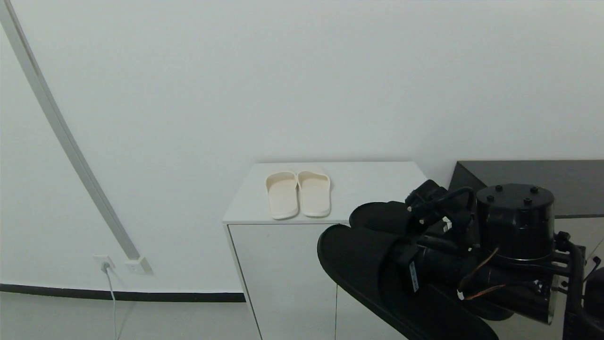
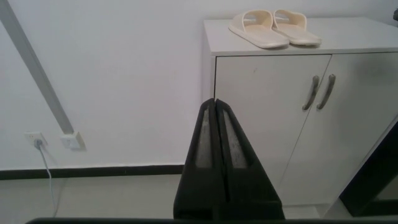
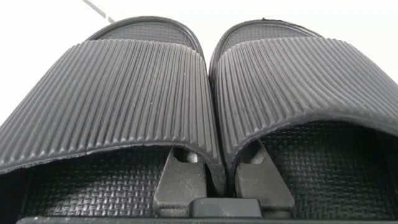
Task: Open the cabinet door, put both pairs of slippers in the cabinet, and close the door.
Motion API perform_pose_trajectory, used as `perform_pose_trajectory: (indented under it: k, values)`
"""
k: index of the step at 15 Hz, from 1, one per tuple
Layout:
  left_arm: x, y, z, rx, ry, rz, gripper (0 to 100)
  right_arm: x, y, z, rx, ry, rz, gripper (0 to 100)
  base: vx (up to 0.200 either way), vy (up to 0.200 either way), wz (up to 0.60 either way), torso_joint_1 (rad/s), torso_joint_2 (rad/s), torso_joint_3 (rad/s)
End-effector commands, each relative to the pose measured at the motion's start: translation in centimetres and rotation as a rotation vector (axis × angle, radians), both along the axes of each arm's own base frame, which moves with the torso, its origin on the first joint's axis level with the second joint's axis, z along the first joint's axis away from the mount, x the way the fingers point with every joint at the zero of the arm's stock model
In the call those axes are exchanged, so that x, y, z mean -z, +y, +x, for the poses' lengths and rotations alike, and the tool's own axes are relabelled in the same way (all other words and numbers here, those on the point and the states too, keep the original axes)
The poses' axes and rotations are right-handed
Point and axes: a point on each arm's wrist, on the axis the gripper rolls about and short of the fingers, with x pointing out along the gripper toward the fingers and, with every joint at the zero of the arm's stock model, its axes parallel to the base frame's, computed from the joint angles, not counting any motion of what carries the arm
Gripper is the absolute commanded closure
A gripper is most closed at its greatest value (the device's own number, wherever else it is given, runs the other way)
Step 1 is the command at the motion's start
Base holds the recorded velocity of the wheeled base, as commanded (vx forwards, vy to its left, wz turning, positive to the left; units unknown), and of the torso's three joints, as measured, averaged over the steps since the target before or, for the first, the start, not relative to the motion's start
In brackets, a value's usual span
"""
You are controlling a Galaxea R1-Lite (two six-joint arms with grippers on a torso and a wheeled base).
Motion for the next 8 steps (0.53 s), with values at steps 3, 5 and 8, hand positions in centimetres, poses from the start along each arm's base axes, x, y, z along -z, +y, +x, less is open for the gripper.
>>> perform_pose_trajectory:
  k: [3,5,8]
  values:
    - [0.00,0.00,0.01,0.000,0.001,0.000,100,0.28,0.05,0.00,-0.002,0.006,-0.009,100,0.000,0.000,0.00,0.000,0.00,0.000]
    - [0.00,0.00,0.01,0.000,0.001,0.000,100,0.44,0.02,-0.09,-0.004,0.010,-0.013,100,0.000,0.000,0.00,0.000,0.00,0.000]
    - [0.00,0.00,0.01,0.000,0.001,0.000,100,0.48,0.07,-0.16,-0.007,0.012,-0.014,100,0.000,0.000,0.00,-0.142,0.32,0.185]
